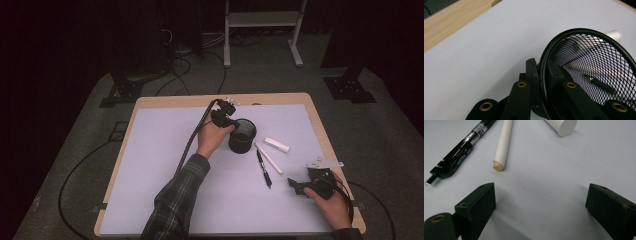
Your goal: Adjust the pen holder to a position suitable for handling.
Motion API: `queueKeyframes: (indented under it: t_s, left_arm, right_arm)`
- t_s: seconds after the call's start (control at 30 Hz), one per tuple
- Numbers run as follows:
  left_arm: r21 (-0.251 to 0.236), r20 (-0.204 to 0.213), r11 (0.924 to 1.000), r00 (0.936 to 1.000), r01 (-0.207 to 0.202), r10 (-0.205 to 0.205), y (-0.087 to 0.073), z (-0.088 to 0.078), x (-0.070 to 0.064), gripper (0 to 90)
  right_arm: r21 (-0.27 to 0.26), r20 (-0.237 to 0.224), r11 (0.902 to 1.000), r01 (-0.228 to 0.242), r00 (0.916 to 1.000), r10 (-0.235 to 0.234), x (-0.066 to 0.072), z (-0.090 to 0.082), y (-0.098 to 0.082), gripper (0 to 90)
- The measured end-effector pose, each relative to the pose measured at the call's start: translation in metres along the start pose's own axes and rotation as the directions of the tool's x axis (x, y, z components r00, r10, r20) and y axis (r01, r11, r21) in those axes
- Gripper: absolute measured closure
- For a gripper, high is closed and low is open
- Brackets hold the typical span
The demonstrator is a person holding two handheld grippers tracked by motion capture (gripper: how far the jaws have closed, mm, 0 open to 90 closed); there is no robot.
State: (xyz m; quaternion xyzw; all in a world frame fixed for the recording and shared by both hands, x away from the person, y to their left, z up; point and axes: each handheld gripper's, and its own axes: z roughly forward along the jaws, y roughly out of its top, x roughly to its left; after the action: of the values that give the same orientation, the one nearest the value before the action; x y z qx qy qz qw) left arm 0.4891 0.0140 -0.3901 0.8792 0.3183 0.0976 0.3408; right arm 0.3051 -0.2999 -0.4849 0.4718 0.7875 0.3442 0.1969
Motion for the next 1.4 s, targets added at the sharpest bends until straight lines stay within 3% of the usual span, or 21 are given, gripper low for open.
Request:
queueKeyframes:
  t_s: [0.4,1.4]
  left_arm:
    - [-0.001,0.009,0.9999,0.9999,-0.012,0.012,-0.003,-0.028,-0.002,82.6]
    - [-0.001,0.054,0.9999,0.9984,0.016,-0.016,-0.042,-0.072,-0.003,82.6]
  right_arm:
    - [0.0,0.0,1.0,0.003,1.0,-0.003,0.0,0.0,0.0,8.3]
    - [-0.001,0.001,1.0,0.001,1.0,-0.001,0.0,0.0,0.0,8.4]
